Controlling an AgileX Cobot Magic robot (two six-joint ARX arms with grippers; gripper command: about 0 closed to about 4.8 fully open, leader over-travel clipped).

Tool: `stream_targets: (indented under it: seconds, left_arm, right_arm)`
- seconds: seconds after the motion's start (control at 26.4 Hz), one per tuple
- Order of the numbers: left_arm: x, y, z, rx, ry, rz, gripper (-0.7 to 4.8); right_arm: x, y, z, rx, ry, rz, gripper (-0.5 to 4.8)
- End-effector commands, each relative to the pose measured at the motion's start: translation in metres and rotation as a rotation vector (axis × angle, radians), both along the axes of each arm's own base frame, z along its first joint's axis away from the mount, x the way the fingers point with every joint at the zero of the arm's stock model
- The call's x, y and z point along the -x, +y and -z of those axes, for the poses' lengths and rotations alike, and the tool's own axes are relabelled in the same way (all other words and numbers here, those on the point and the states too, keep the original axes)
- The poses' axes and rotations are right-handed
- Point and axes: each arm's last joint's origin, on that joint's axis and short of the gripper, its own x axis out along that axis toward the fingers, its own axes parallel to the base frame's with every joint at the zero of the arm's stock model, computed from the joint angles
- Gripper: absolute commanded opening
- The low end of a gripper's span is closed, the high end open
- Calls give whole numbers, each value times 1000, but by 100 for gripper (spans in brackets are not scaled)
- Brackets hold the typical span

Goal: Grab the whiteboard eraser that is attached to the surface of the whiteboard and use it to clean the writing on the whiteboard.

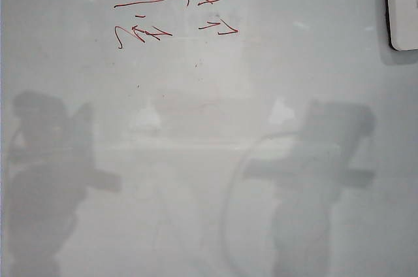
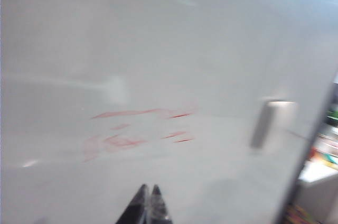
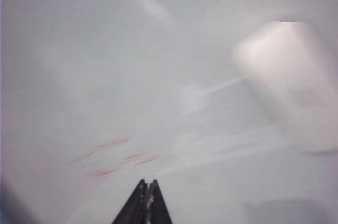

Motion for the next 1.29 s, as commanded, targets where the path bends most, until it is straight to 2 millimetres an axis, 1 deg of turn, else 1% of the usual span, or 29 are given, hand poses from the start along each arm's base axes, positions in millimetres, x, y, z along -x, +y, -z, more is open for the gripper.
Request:
stream_targets:
  seconds: [0.04, 0.08, 0.11, 0.15, 0.19, 0.27, 0.3, 0.34, 0.38, 0.42, 0.46, 0.49, 0.57, 0.61, 0.68, 0.72, 0.8, 0.91, 1.02, 1.29]
  left_arm:
    - [24, -3, -30, -62, 11, 91, -5]
    - [31, -3, -35, -99, 39, 74, -5]
    - [34, -3, -36, -117, 54, 60, -5]
    - [36, -3, -35, -135, 78, 40, -5]
    - [37, -2, -34, -147, 96, 32, -5]
    - [37, -2, -31, -150, 140, 32, -5]
    - [37, -2, -30, -150, 152, 33, -5]
    - [37, -2, -29, -150, 157, 33, -5]
    - [37, -2, -29, -151, 157, 32, -5]
    - [37, -2, -29, -152, 155, 30, -5]
    - [37, -2, -29, -152, 154, 30, -5]
    - [37, -2, -29, -152, 155, 30, -5]
    - [37, -2, -29, -152, 155, 30, -5]
    - [37, -2, -29, -152, 155, 30, -5]
    - [37, -2, -29, -152, 154, 30, -5]
    - [37, -2, -29, -152, 155, 31, -5]
    - [37, -2, -29, -152, 156, 31, -5]
    - [37, -2, -29, -152, 156, 33, -5]
    - [37, -2, -29, -152, 158, 33, -5]
    - [37, -2, -29, -151, 160, 33, -5]
  right_arm:
    - [28, 7, -36, 72, -61, -262, -4]
    - [41, 6, -50, 108, -70, -216, -4]
    - [50, 4, -58, 169, -75, -129, -4]
    - [57, 2, -64, 240, -76, -35, -4]
    - [66, 0, -72, 356, -73, 87, -5]
    - [72, -4, -81, 538, -30, 274, -5]
    - [71, -6, -84, 578, -5, 320, -4]
    - [66, -6, -87, 596, 19, 349, 10]
    - [60, -7, -87, 596, 37, 350, 47]
    - [53, -6, -87, 601, 55, 335, 111]
    - [43, -6, -87, 604, 75, 312, 210]
    - [34, -5, -85, 603, 93, 292, 266]
    - [15, -5, -80, 599, 127, 270, 324]
    - [6, -5, -77, 600, 135, 274, 337]
    - [-13, -6, -71, 597, 137, 308, 339]
    - [-26, -6, -68, 593, 120, 322, 348]
    - [-43, -6, -62, 591, 97, 340, 389]
    - [-63, -7, -55, 587, 115, 388, 394]
    - [-85, -8, -49, 595, 164, 414, 442]
    - [-125, -7, -36, 604, 190, 406, 443]
